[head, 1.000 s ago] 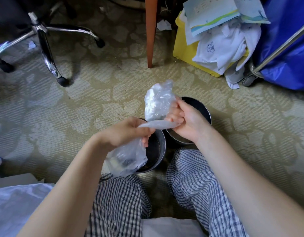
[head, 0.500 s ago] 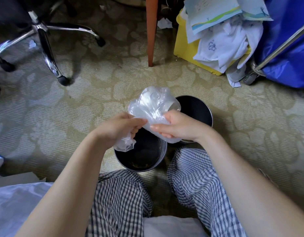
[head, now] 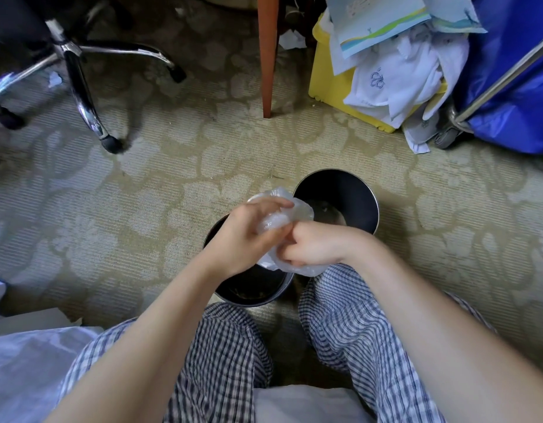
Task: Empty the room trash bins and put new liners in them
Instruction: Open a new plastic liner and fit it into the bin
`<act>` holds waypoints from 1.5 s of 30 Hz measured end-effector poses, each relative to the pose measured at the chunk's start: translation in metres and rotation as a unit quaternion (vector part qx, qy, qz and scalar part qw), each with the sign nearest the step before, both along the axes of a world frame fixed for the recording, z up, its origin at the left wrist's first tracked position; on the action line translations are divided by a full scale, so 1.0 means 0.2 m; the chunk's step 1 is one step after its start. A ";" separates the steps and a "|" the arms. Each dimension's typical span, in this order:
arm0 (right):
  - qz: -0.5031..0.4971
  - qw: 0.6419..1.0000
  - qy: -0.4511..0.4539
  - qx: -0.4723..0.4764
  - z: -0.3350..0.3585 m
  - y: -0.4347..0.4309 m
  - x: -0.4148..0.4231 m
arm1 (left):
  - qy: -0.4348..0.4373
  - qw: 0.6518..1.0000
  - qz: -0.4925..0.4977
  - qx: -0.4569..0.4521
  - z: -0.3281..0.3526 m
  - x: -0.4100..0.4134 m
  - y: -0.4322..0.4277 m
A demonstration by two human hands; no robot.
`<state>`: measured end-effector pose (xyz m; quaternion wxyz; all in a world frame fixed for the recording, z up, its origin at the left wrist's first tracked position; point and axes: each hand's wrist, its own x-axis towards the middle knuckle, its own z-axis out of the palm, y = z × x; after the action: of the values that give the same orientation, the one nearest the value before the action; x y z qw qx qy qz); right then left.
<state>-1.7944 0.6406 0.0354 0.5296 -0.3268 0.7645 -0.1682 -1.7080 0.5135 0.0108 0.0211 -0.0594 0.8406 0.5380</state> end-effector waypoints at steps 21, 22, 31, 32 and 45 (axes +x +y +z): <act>-0.153 0.944 0.130 -0.262 -0.04 0.02 0.01 | -0.189 0.954 -0.002 0.233 0.04 0.00 -0.10; -0.155 0.945 0.124 -0.259 -0.04 0.01 0.00 | -0.187 0.959 -0.010 0.215 0.04 0.00 -0.10; -0.305 0.919 0.104 -0.226 -0.07 -0.02 0.00 | -0.113 0.970 0.120 0.180 0.03 -0.02 -0.01; -0.318 0.918 0.104 -0.212 -0.07 -0.03 0.00 | -0.096 0.967 0.135 0.192 0.03 -0.02 0.00; -0.484 0.782 -0.227 -0.321 -0.08 -0.04 0.00 | -0.051 0.963 0.215 0.152 0.00 -0.07 0.04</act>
<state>-1.7942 0.6330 0.0186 0.4015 -0.0171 0.5815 -0.7074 -1.7221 0.5212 0.0103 -0.0436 -0.2625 0.7141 0.6474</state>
